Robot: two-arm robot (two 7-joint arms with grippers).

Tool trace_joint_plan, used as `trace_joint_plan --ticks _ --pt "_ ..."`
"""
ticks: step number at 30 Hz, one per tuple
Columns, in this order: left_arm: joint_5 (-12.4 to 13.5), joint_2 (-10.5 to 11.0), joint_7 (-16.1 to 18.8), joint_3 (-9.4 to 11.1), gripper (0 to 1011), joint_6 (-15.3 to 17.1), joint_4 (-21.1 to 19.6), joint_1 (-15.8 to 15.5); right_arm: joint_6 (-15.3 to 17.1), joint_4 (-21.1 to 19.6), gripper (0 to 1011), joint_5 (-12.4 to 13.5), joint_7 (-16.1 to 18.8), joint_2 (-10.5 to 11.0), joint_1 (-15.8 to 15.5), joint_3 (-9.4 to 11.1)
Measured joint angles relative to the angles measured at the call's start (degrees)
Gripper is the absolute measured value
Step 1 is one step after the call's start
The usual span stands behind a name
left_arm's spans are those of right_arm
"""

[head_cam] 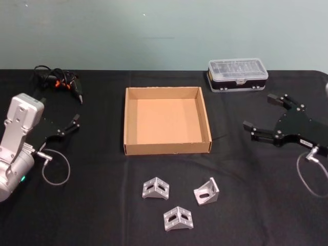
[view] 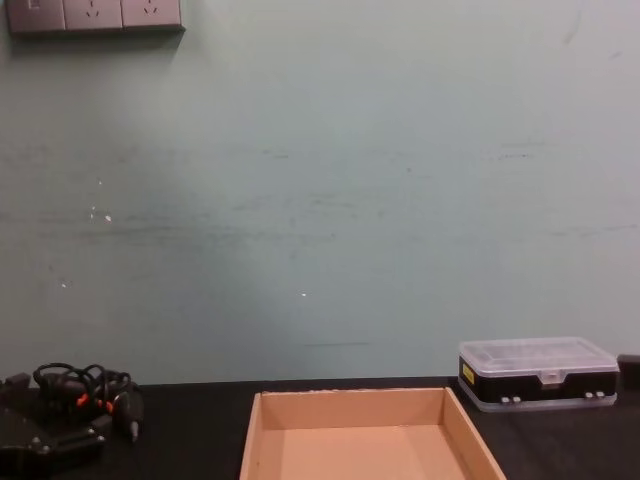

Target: Use one hand to pick up the angle iron from the table and place it into the box.

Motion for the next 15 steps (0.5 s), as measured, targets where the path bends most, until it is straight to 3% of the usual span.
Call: trace_joint_plan --ticks 9,15 --pt "0.0 0.0 0.0 0.0 1011 0.0 0.0 0.0 2.3 -1.5 1004 1.2 8.1 3.1 1.4 0.6" --pt "0.0 0.0 0.0 0.0 1011 0.0 0.0 0.0 3.2 -1.8 1004 0.4 12.8 4.8 3.3 -0.8"
